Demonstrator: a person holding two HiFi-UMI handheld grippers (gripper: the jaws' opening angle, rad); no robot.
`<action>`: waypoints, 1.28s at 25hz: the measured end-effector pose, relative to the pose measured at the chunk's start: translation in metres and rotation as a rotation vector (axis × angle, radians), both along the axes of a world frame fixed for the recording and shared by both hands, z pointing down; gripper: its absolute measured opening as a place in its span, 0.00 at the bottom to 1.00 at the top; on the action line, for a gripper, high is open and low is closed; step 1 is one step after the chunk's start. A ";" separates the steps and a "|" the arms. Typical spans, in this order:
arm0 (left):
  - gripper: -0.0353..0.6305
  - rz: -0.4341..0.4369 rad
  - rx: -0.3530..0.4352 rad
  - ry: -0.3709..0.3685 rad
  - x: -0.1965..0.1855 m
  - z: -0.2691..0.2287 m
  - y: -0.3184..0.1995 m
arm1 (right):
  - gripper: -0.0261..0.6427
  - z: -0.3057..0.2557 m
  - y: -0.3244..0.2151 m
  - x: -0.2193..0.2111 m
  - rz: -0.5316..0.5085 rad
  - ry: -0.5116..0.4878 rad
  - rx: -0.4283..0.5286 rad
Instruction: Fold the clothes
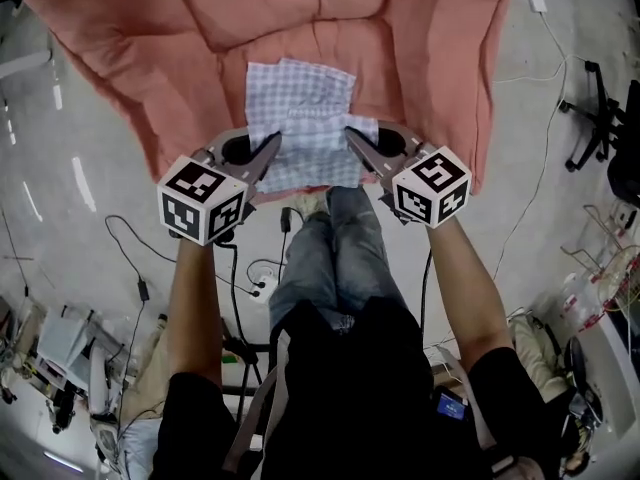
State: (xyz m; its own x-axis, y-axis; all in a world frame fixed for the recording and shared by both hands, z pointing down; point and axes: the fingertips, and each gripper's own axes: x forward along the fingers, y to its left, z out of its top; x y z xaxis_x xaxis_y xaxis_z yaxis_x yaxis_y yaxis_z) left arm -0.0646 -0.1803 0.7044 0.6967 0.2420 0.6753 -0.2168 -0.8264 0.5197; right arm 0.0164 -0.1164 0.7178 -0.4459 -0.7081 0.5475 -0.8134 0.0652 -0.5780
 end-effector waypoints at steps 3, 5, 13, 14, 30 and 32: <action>0.09 -0.037 -0.026 -0.029 0.013 0.017 -0.019 | 0.08 0.016 -0.016 0.013 0.025 0.008 -0.026; 0.09 -0.044 -0.035 -0.054 0.020 0.029 -0.027 | 0.08 0.028 -0.025 0.020 0.032 0.017 -0.045; 0.10 -0.081 -0.066 -0.094 0.035 0.054 -0.054 | 0.08 0.057 -0.051 0.036 0.034 0.013 -0.085; 0.10 -0.091 -0.072 -0.092 0.036 0.056 -0.057 | 0.08 0.060 -0.054 0.039 0.039 0.015 -0.087; 0.42 -0.264 -0.025 -0.139 0.017 0.081 -0.092 | 0.36 0.103 -0.050 0.051 0.053 0.090 -0.226; 0.42 -0.269 -0.025 -0.129 0.017 0.078 -0.092 | 0.36 0.103 -0.046 0.054 0.059 0.117 -0.228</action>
